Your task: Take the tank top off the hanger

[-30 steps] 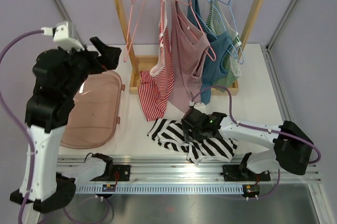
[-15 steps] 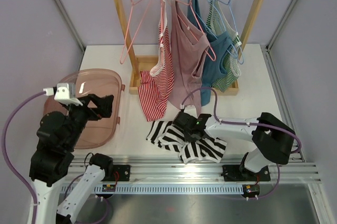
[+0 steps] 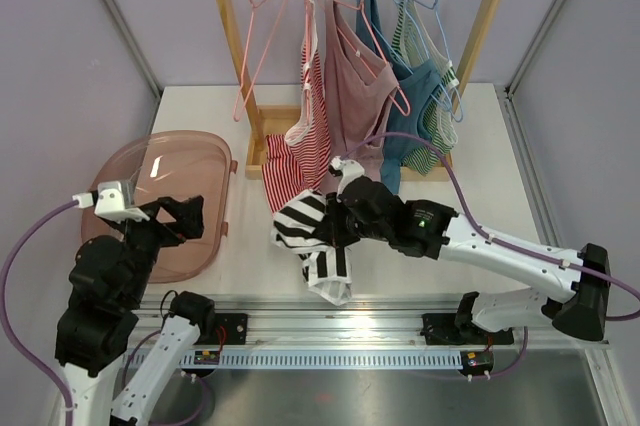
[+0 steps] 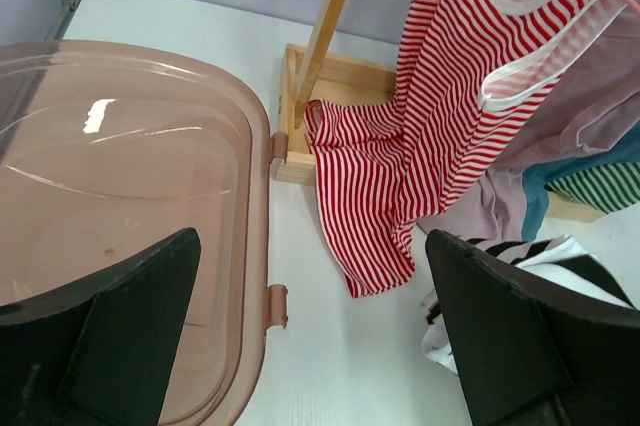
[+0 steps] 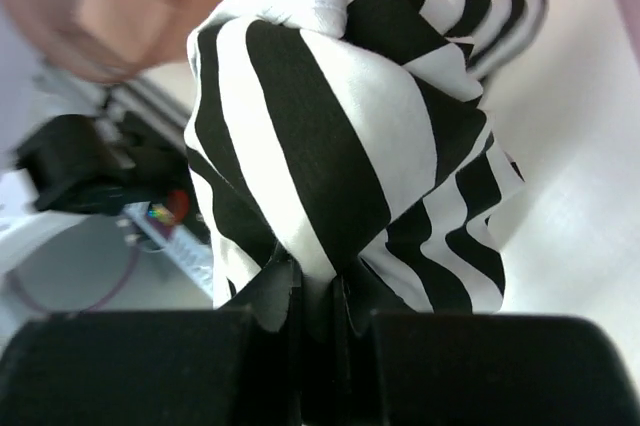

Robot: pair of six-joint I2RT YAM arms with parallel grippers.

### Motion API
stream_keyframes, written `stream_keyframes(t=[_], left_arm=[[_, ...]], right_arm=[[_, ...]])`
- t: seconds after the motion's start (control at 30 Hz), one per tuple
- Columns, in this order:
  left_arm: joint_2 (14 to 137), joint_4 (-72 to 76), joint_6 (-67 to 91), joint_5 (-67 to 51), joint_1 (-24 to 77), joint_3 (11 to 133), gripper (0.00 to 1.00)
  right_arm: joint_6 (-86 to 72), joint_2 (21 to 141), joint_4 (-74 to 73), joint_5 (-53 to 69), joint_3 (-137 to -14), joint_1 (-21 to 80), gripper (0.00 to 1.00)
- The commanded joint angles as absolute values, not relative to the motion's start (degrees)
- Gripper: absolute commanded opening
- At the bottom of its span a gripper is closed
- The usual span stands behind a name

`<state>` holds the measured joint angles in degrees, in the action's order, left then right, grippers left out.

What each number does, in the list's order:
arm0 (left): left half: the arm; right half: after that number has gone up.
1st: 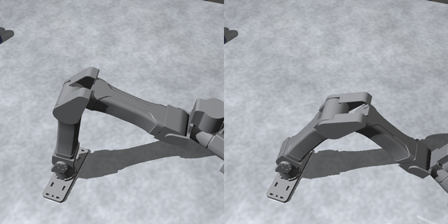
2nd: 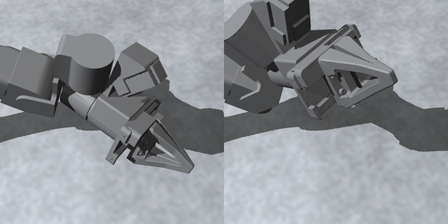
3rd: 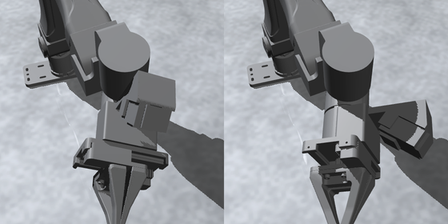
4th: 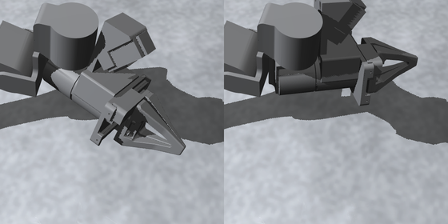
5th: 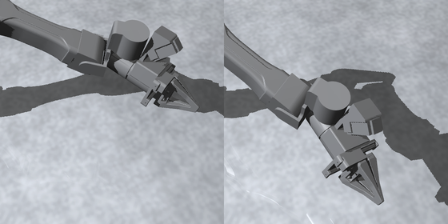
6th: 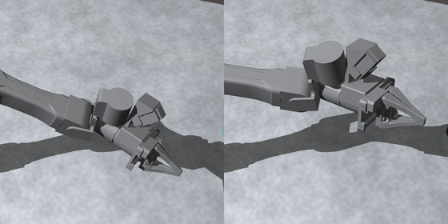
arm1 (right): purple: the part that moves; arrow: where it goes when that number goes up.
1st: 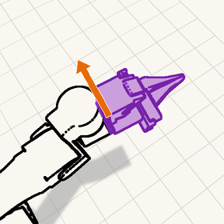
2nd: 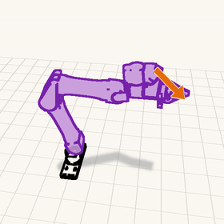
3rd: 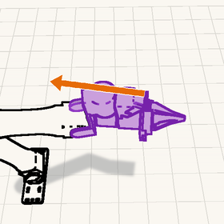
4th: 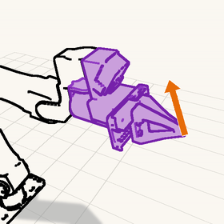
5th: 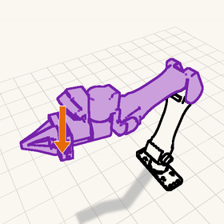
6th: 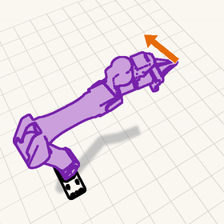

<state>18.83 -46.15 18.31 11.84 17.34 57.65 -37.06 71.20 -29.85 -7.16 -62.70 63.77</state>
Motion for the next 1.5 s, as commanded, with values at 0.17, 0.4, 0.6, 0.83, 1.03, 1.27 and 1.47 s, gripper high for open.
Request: stream_keyframes(t=[0.17, 0.4, 0.6, 0.83, 1.03, 1.27, 1.47], left_arm=[[13.72, -47.55, 22.67, 15.29, 17.4, 66.97, 0.99], [8.88, -46.93, 25.58, 18.54, 17.4, 73.2, 0.99], [9.05, -49.3, 24.7, 19.16, 17.4, 78.48, 0.99], [11.95, -53.61, 22.5, 16.97, 17.49, 81.82, 0.99], [16.52, -55.99, 20.92, 12.84, 17.4, 83.06, 0.99], [19.86, -45.64, 24.08, -7.36, 17.23, 81.48, 0.99], [29.68, -37.1, 25.22, -20.99, 16.0, 84.19, 0.99]], right_arm=[[-29.54, 83.02, -18.63, 9.57, -84.68, 64.25, 0.0], [-27.68, 102.81, -17.49, 14.5, -108.69, 64.16, 0.0], [-26.98, 122.93, -11.7, 18.54, -131.45, 64.25, 0.0], [-24.45, 144.49, -20.55, 13.2, -161.01, 64.25, 0.94], [-20.31, 128.61, -15.03, 7.03, -138.72, 64.25, 0.99], [-17.67, 108.15, -17.32, 7.12, -117.31, 64.25, 0.99], [-18.19, 89.61, -16.61, 2.83, -94.19, 64.25, 0.99]])
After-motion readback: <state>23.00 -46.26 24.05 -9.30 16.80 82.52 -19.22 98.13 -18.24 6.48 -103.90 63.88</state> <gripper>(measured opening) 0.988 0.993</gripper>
